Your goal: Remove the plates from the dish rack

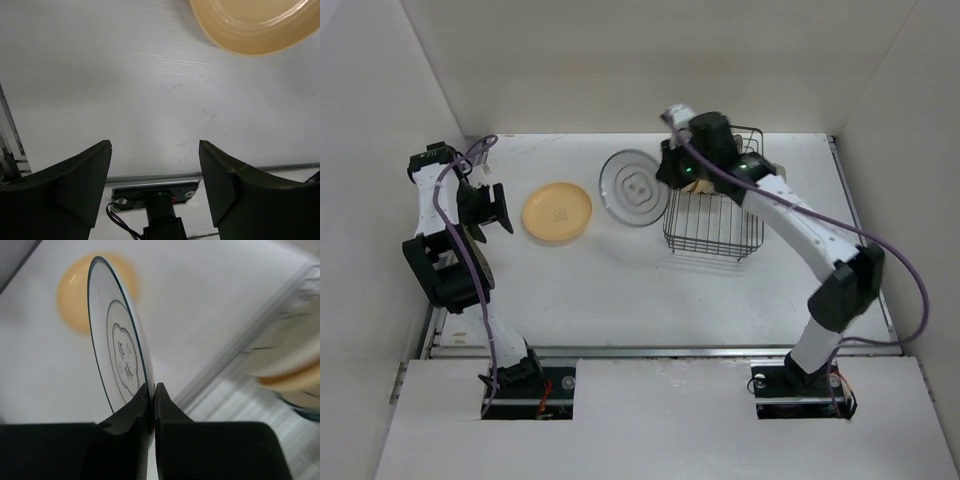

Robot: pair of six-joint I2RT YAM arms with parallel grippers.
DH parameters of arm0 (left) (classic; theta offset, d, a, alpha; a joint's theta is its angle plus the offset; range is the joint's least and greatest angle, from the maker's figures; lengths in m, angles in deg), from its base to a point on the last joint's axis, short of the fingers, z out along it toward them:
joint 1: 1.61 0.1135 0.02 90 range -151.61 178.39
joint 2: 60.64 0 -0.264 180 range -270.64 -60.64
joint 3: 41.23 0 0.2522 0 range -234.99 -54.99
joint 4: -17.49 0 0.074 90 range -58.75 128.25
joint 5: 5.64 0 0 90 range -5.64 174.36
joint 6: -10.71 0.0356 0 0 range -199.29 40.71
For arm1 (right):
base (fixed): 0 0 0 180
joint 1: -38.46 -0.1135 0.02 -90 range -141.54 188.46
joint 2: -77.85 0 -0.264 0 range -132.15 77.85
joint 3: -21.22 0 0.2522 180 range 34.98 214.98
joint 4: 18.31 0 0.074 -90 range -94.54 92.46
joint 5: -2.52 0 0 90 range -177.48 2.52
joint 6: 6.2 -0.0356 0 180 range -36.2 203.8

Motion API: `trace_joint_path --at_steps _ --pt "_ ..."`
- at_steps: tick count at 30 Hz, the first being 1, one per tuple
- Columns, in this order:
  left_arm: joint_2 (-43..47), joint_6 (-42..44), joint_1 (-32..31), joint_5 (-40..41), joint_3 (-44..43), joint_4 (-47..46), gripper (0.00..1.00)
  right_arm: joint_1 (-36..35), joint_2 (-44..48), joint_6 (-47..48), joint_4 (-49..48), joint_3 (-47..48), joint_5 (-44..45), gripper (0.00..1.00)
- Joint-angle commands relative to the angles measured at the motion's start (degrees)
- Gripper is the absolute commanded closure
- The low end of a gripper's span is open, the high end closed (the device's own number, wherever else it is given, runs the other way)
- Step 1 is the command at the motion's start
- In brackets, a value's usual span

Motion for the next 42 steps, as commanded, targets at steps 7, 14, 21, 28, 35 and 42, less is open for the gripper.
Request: trace_joint_path --at_steps 7,14,21,28,35,42 --pt "5.1 1.3 2.0 0.3 4.8 2.2 0.32 -5.2 -19.9 6.4 1.7 -0.5 -34.2 1.00" --pt "6.9 1.8 2.0 2.1 5.8 2.8 0.32 -6.9 -29.1 7.6 4.1 0.1 -32.8 0.89" --pt "8.5 1.8 2.0 2.1 6.9 2.8 0.32 -8.5 -32.4 4.1 4.1 1.7 -20.5 0.59" --pt "9.0 1.3 2.0 4.1 7.4 2.8 0.32 -9.6 -29.9 3.0 3.4 1.7 -14.1 0.53" --pt "9.0 1.3 2.0 3.4 7.4 2.8 0.32 -8.1 -28.0 -0.5 3.2 -1.5 -7.6 0.43" --pt "8.5 1.8 2.0 3.4 7.4 2.8 0.32 -5.1 -22.6 -0.5 3.2 -7.7 -7.1 0.42"
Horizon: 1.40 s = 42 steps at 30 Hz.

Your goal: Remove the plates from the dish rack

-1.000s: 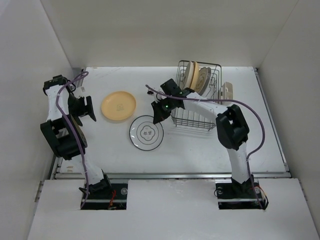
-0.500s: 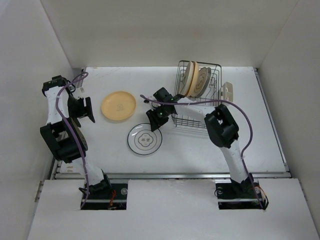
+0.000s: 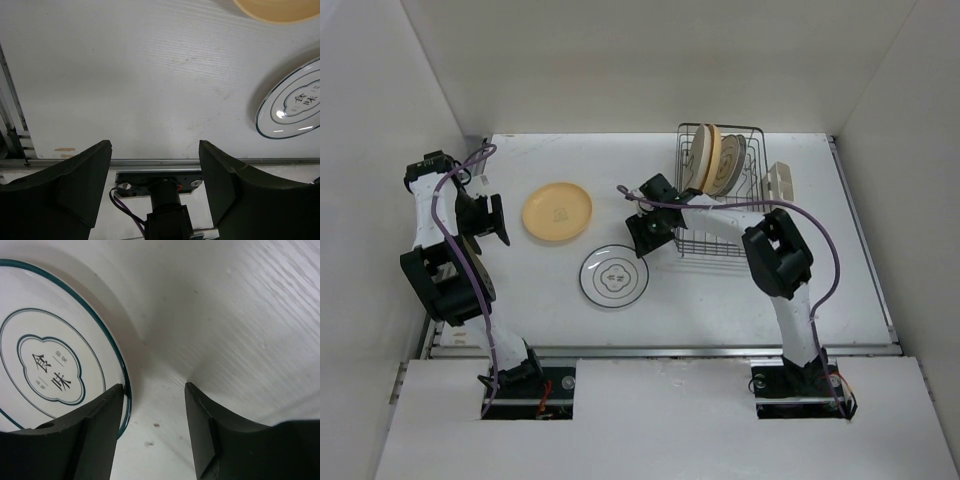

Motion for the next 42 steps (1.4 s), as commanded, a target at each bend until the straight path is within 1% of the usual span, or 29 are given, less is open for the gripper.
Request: trace_joint_path --at_steps 1,5,9,11,12,13,14,15,16,18,19,20,22,23,24,25,26,27,28,29,30,32,37,40,42 --pt "2.4 0.8 0.2 0.2 0.4 1.6 0.32 2.5 5.9 -0.3 0.8 -2.5 4.0 0.42" --pt "1.9 0.8 0.2 0.2 -0.2 1.6 0.32 3.1 8.6 0.5 0.3 -3.8 2.4 0.42" --pt "0.7 0.8 0.2 0.2 -0.2 1.6 0.32 3.1 10.8 0.5 0.3 -0.1 -2.9 0.42" --pt "0.1 0.8 0.2 0.2 -0.9 2.2 0.32 3.1 12.9 0.0 -1.6 3.2 -4.6 0.42" --pt "-0.4 0.8 0.2 0.7 -1.6 2.2 0.32 3.1 13.7 -1.1 -1.6 4.5 -4.6 0.19" --pt "-0.4 0.8 0.2 0.7 -2.3 2.8 0.32 3.1 14.5 -1.6 -3.2 6.0 -4.6 0.13" --pt "-0.4 0.8 0.2 0.7 -2.3 2.8 0.32 3.1 16.6 -2.5 -4.2 8.2 -3.8 0.13" --pt "-0.4 0.8 0.2 0.7 -2.3 2.8 0.32 3.1 17.7 -5.1 -5.6 8.9 -2.8 0.05" --pt "-0.4 0.8 0.2 0.7 -2.3 2.8 0.32 3.9 19.0 -6.7 -7.1 8.9 -1.1 0.03" --pt "0.2 0.8 0.2 0.2 -2.3 2.8 0.32 6.0 21.7 -10.0 -10.1 10.5 6.3 0.03" --pt "0.2 0.8 0.2 0.2 -2.3 2.8 0.32 7.0 22.2 -13.5 -10.1 11.0 9.4 0.03" --pt "0.2 0.8 0.2 0.2 -2.8 2.8 0.32 8.1 22.2 -15.2 -10.1 11.5 15.7 0.03" --pt "0.2 0.8 0.2 0.2 -2.8 3.3 0.32 12.0 22.2 -18.8 -8.0 13.5 21.0 0.03" --pt "0.2 0.8 0.2 0.2 -3.5 3.3 0.32 13.4 22.2 -19.9 -7.1 14.2 23.2 0.06" --pt "0.2 0.8 0.2 0.2 -3.5 3.3 0.32 16.1 21.6 -20.9 -4.8 15.4 27.5 0.09" --pt "0.2 0.8 0.2 0.2 -4.1 3.3 0.32 17.5 20.6 -21.7 -3.6 16.1 29.1 0.13" --pt "0.2 0.3 0.2 0.2 -4.1 3.8 0.32 18.9 20.0 -22.4 -2.3 16.7 30.4 0.23" --pt "0.2 0.3 0.2 0.2 -4.7 3.8 0.32 20.1 19.2 -23.1 -0.4 17.2 31.7 0.28" --pt "0.2 0.3 0.2 0.2 -4.7 3.8 0.32 21.8 17.9 -23.2 0.2 17.8 34.5 0.34" --pt "0.2 0.3 0.2 0.8 -4.7 3.8 0.32 22.6 17.4 -23.2 0.2 17.8 35.4 0.38" --pt "0.2 0.3 0.2 1.5 -5.2 3.8 0.32 23.3 17.4 -23.2 0.2 17.8 36.1 0.46" --pt "-0.3 0.3 0.2 2.1 -6.0 3.8 0.32 25.0 15.6 -23.2 0.2 17.8 37.4 0.53" --pt "-4.0 -0.3 0.2 2.6 -10.5 5.8 0.32 28.1 13.8 -23.9 0.2 16.4 39.0 0.53" --pt "-5.4 -0.9 0.2 3.1 -11.1 5.8 0.32 29.4 13.3 -23.9 -1.8 13.4 39.0 0.53" --pt "-6.2 -1.4 0.2 3.1 -11.1 5.8 0.32 30.0 12.7 -23.9 -2.4 12.2 37.3 0.53"
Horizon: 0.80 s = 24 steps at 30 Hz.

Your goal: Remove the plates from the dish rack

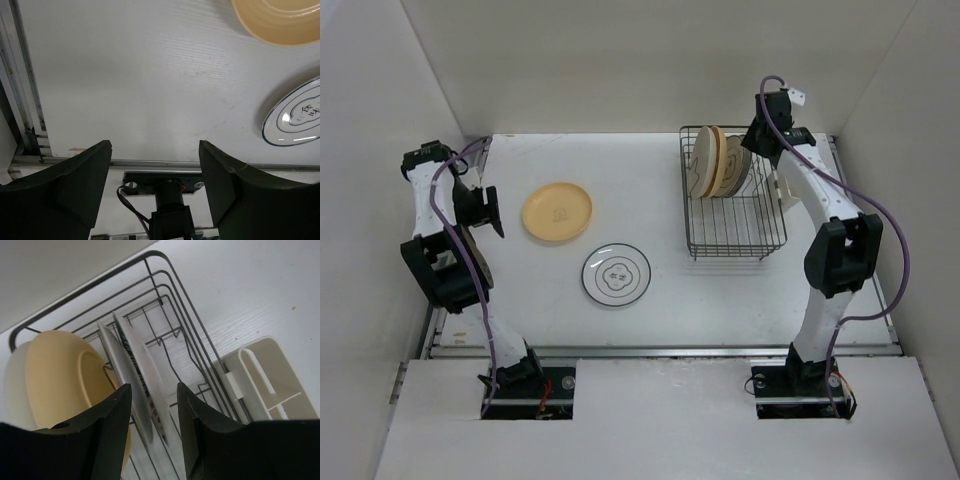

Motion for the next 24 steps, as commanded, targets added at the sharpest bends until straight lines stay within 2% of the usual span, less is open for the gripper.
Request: trace_joint_path --at_steps 1,7,16,18,19,20,21,24 --pt "-1.1 -0.8 0.2 1.4 -2.1 2.6 0.32 1.2 0.3 -0.9 -2.1 -1.7 0.8 0.53" --pt "-3.0 -1.4 0.2 1.9 -3.2 3.1 0.32 1.8 -2.5 0.5 -3.4 -3.4 -4.0 0.53" --pt "-2.5 -1.4 0.2 3.0 -1.6 2.6 0.32 1.8 -3.3 1.1 -4.5 -5.6 -3.1 0.54" --pt "-2.5 -1.4 0.2 3.0 -1.6 2.6 0.32 1.8 -4.5 1.7 -5.1 -6.3 -3.1 0.63" --pt "-2.5 -1.4 0.2 3.0 -1.6 2.6 0.32 1.8 -5.0 2.3 -5.1 -6.3 -3.1 0.81" --pt "-2.5 -1.4 0.2 3.0 -1.6 2.6 0.32 1.8 -5.0 2.3 -5.1 -5.7 -3.1 0.93" --pt "-2.5 -1.4 0.2 3.0 -1.6 2.6 0.32 1.8 -5.0 2.3 -4.5 -5.0 -3.1 1.00" --pt "-1.3 -1.4 0.2 2.5 -2.2 2.6 0.32 1.2 -2.4 4.6 -5.2 -5.0 0.3 1.00"
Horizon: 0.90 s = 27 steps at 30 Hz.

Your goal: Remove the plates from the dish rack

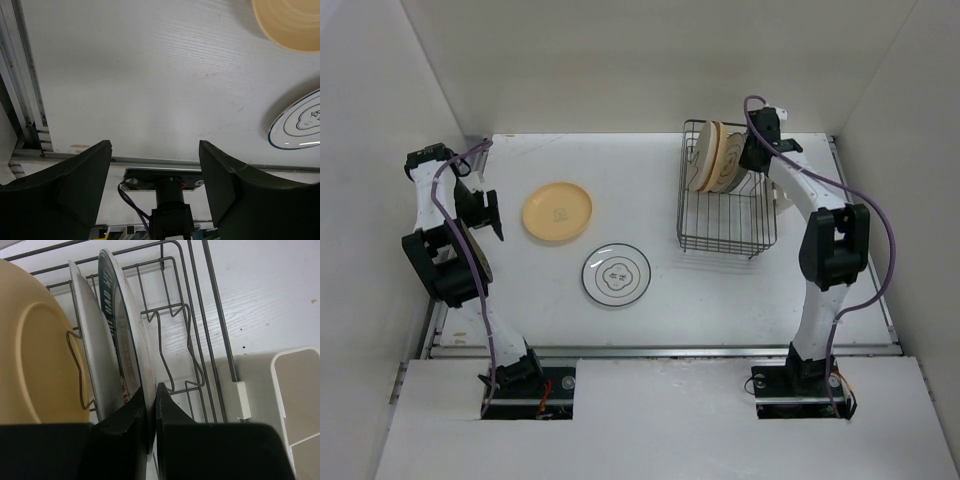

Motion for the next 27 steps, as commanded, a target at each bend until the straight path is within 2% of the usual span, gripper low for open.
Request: trace_joint_path --at_steps 1,6,12,14,16,17,20,21,24,27 --pt "2.3 0.3 0.2 -0.4 -1.3 1.2 0.32 0.4 3.6 -0.6 -1.7 1.6 5.7 1.00" --pt "3.9 0.3 0.2 -1.7 -1.3 0.6 0.32 -1.2 9.1 5.5 -2.3 4.7 15.8 1.00" --pt "5.7 1.3 -0.3 -2.5 0.0 -0.6 0.32 -5.5 15.8 14.7 -8.4 6.5 37.6 1.00" --pt "6.5 1.3 -0.3 -2.5 1.4 -0.6 0.32 -8.5 17.8 16.8 -10.6 4.8 40.6 1.00" --pt "7.3 1.3 -0.3 -2.5 2.1 -1.2 0.32 -11.5 21.3 17.5 -10.6 3.7 36.8 1.00" --pt "8.0 1.3 -0.3 -2.5 2.8 -1.8 0.32 -15.0 22.4 17.5 -9.7 1.9 27.1 1.00" --pt "9.2 1.3 -0.3 -2.5 3.9 -2.3 0.32 -19.2 24.3 17.5 -6.9 0.3 3.4 1.00" --pt "9.8 1.3 -0.3 -2.5 3.9 -2.3 0.32 -20.6 24.3 17.5 -4.6 0.3 -17.3 1.00" --pt "10.5 1.3 -0.3 -3.1 5.1 -2.3 0.32 -22.8 18.0 16.0 -3.4 -0.3 -49.7 1.00" --pt "11.8 1.9 -0.3 -3.1 6.5 -2.3 0.32 -24.1 9.2 14.1 -3.4 -0.8 -60.0 1.00"
